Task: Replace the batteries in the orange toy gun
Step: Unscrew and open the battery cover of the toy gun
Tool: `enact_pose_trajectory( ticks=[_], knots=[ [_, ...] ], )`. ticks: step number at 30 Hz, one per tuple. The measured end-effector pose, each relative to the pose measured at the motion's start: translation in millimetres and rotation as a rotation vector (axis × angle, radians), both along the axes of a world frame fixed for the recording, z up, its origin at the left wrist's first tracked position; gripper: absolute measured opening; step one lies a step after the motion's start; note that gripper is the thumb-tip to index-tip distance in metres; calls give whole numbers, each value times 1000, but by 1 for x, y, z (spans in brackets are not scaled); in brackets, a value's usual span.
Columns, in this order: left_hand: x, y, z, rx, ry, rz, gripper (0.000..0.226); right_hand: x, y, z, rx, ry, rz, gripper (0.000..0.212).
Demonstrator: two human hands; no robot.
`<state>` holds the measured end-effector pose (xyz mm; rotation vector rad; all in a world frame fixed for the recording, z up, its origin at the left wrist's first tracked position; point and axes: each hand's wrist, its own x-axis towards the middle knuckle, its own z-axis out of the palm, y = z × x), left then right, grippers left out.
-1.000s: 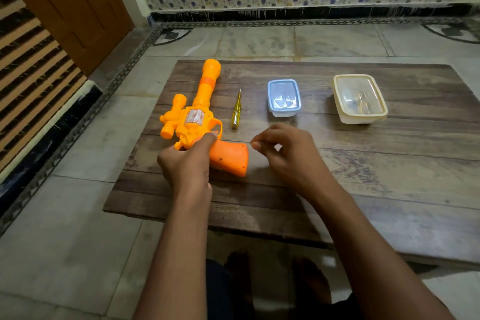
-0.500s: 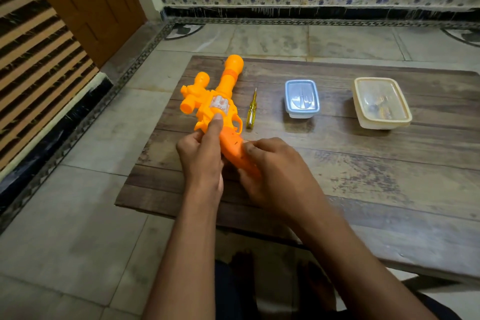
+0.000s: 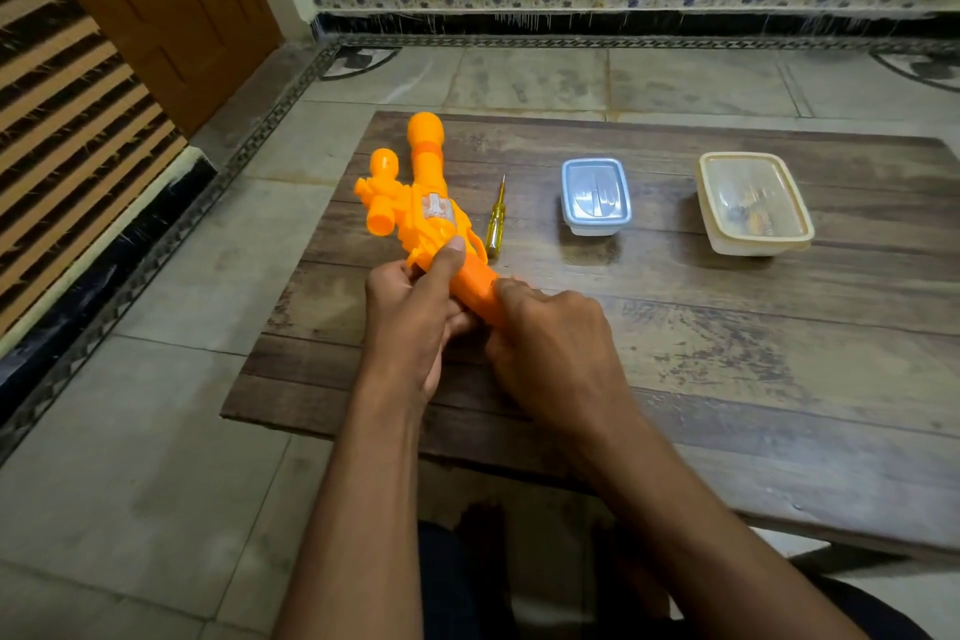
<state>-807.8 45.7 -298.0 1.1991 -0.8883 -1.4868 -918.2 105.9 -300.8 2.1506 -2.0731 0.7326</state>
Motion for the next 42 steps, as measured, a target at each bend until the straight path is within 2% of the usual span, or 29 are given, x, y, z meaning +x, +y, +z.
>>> enact_pose_trajectory(
  ticks=[8,10,12,14,18,22,27,32,37,42],
  knots=[
    [-2,0,1,-8,-93,40,41,5,10,3,-80,66,-7,30],
    [-3,1,1,-12,-109,41,41,-1,13,2,-68,-52,4,21],
    [-3,1,0,-10,-124,59,38,-10,15,4,-64,-274,12,5],
    [-5,1,0,11,-127,86,31,-22,16,9,-106,-443,-11,11],
    [-7,2,0,56,-125,138,24,-62,10,8,-159,-409,-94,21],
    [-9,2,2,65,-93,168,24,-97,12,4,50,-232,-253,24],
    [-14,5,5,64,-60,163,21,-105,16,0,313,-87,-327,18],
    [-14,6,5,56,-49,152,18,-103,25,-1,442,-165,-333,24],
    [-14,6,3,45,-43,140,16,-105,29,8,576,-179,-269,56],
    [-15,5,2,39,-39,140,15,-102,33,20,648,-139,-256,57]
  ],
)
